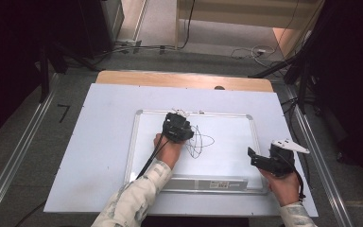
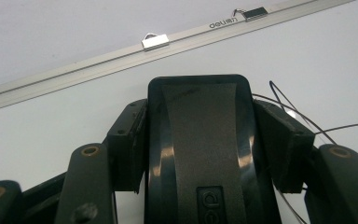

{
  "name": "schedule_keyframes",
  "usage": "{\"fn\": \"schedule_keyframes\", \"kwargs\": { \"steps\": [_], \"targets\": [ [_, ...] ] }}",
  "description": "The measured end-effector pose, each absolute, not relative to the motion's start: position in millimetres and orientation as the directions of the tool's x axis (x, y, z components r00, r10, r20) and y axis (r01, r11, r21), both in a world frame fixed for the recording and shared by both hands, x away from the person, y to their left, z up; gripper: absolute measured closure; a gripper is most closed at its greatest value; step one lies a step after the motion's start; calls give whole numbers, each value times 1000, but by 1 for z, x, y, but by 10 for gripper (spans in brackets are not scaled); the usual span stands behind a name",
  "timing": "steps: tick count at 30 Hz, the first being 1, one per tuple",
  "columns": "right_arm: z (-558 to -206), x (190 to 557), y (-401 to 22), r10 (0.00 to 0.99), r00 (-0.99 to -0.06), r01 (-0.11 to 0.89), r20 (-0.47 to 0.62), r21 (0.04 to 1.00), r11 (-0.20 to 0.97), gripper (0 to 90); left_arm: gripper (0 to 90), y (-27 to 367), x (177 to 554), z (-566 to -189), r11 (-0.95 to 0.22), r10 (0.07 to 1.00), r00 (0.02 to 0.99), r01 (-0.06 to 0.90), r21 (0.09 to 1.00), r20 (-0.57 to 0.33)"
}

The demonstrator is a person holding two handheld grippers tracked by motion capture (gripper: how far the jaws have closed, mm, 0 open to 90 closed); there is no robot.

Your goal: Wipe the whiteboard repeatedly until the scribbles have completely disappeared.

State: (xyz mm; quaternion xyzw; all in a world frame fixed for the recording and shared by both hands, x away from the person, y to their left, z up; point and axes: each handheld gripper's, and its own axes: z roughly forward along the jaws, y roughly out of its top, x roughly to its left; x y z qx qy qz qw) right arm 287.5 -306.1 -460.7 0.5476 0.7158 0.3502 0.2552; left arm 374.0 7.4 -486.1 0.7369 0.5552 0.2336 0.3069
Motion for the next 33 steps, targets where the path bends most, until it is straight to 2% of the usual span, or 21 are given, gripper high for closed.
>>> {"fn": "schedule_keyframes", "kwargs": {
  "steps": [8, 33],
  "targets": [
    [-461, 288, -306, 962, -271, 605, 19, 781, 155, 92, 409, 3, 374, -486, -229, 950, 312, 663, 713, 15],
    [-461, 288, -306, 962, -272, 603, 18, 782, 156, 92, 409, -21, 372, -486, -252, 941, 339, 659, 709, 20]
  ]
}}
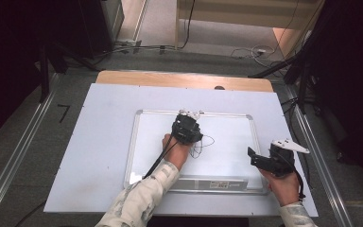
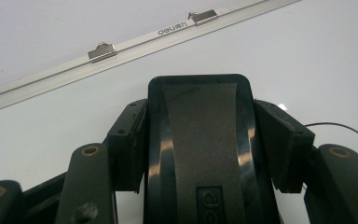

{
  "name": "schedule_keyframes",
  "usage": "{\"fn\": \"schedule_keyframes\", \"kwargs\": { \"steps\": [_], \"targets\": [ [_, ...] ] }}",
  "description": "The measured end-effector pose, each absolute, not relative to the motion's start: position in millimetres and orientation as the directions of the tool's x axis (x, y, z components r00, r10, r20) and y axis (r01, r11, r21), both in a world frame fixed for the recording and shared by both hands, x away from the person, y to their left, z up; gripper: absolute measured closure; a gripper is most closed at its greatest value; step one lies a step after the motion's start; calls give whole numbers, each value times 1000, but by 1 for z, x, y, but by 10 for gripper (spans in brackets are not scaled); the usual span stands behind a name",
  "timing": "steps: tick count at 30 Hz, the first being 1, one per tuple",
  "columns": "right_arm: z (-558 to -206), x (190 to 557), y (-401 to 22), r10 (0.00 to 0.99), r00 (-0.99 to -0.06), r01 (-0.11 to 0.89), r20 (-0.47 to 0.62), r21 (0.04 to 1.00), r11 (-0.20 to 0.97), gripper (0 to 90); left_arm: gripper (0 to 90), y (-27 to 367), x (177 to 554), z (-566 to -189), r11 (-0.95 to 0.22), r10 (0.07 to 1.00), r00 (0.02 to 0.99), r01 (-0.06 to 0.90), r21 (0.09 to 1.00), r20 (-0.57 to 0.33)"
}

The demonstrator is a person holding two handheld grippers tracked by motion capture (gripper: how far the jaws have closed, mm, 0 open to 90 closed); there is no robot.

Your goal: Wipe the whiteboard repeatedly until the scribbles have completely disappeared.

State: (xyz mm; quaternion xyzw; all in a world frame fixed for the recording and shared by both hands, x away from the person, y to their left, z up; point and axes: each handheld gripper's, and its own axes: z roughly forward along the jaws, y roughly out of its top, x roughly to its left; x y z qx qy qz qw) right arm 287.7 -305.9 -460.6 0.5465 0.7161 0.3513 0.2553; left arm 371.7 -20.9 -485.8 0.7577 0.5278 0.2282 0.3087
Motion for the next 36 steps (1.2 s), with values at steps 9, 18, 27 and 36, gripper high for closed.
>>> {"fn": "schedule_keyframes", "kwargs": {
  "steps": [9, 18, 27, 36],
  "targets": [
    [-460, 288, -306, 962, -272, 604, 19, 782, 155, 92, 409, -31, 370, -486, -266, 935, 353, 654, 708, 24],
    [-460, 288, -306, 962, -273, 604, 20, 782, 155, 92, 409, -40, 367, -486, -276, 929, 370, 652, 706, 23],
    [-460, 288, -306, 961, -276, 603, 19, 782, 157, 92, 408, -48, 365, -485, -288, 922, 387, 647, 706, 21],
    [-460, 288, -306, 962, -274, 604, 21, 782, 155, 92, 409, -57, 363, -486, -294, 917, 398, 644, 707, 19]
  ]
}}
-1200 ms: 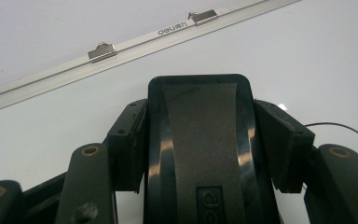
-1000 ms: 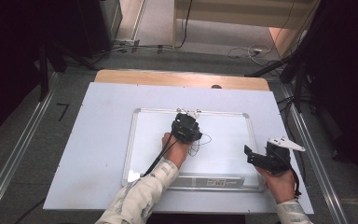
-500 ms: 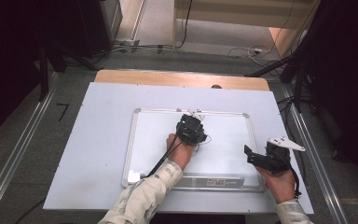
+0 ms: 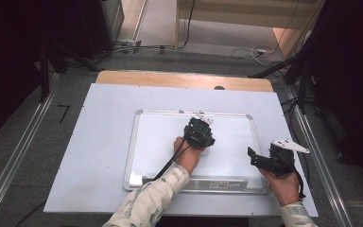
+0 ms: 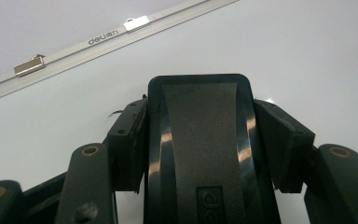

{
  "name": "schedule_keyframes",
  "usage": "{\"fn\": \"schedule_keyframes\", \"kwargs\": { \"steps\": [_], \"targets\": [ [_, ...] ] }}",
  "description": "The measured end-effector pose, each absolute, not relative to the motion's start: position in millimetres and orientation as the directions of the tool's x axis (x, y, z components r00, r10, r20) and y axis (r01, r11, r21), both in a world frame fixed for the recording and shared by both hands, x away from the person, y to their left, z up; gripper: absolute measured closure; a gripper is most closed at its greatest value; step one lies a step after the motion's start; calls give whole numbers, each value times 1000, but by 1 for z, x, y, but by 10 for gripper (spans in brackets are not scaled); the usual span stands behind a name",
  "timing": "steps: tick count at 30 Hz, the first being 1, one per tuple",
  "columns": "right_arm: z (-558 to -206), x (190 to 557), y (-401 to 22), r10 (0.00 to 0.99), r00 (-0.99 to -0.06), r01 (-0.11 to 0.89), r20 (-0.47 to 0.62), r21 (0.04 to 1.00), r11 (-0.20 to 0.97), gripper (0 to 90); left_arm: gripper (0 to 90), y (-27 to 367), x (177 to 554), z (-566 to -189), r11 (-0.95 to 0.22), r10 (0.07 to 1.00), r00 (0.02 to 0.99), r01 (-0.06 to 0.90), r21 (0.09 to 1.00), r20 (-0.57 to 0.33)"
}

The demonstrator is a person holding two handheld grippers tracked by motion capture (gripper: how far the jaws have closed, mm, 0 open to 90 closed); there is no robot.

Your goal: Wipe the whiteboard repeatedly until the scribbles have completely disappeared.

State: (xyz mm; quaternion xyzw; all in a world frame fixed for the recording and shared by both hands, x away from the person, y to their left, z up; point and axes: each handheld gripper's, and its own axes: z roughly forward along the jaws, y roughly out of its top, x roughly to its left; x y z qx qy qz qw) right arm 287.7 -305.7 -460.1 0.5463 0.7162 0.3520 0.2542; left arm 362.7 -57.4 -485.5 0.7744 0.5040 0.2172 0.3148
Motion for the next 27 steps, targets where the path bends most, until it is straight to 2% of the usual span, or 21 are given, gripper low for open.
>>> {"fn": "schedule_keyframes", "kwargs": {
  "steps": [27],
  "targets": [
    [-460, 288, -306, 961, -275, 603, 21, 782, 155, 92, 408, -82, 358, -485, -328, 897, 442, 628, 705, 23]
  ]
}}
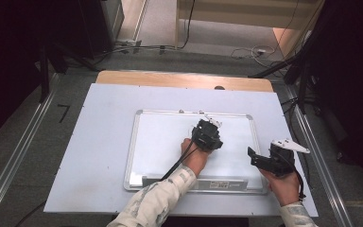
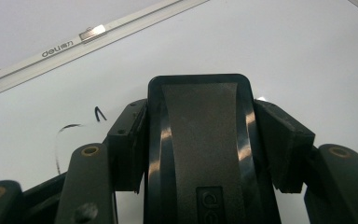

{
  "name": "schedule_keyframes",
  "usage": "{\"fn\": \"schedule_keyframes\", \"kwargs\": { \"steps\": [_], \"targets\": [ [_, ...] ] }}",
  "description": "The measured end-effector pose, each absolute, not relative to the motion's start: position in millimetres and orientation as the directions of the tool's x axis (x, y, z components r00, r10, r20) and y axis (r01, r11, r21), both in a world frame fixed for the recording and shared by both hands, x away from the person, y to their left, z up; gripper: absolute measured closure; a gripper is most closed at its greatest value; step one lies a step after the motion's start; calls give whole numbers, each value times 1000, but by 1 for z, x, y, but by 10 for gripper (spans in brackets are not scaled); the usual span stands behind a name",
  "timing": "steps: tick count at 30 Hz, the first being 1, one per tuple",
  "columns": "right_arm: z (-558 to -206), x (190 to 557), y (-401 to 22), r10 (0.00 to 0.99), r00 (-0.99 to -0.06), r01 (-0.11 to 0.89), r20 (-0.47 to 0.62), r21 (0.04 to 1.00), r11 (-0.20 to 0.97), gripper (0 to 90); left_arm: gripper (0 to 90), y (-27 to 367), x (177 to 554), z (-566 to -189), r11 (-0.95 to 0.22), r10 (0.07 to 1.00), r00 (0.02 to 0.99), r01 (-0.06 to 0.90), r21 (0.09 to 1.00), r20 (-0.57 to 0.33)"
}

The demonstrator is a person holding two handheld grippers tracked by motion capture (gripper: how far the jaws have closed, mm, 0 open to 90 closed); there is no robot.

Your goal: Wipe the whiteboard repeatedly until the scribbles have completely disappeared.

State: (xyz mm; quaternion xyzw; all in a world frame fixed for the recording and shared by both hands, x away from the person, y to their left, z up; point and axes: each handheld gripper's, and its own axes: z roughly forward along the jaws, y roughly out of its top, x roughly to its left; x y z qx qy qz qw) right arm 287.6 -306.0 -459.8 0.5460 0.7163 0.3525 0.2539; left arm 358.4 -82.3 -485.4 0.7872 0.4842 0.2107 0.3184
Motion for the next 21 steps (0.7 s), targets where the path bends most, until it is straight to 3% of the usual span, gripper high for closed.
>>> {"fn": "schedule_keyframes", "kwargs": {
  "steps": [21],
  "targets": [
    [-460, 286, -308, 962, -273, 603, 21, 783, 154, 93, 407, -86, 358, -485, -349, 887, 460, 624, 699, 33]
  ]
}}
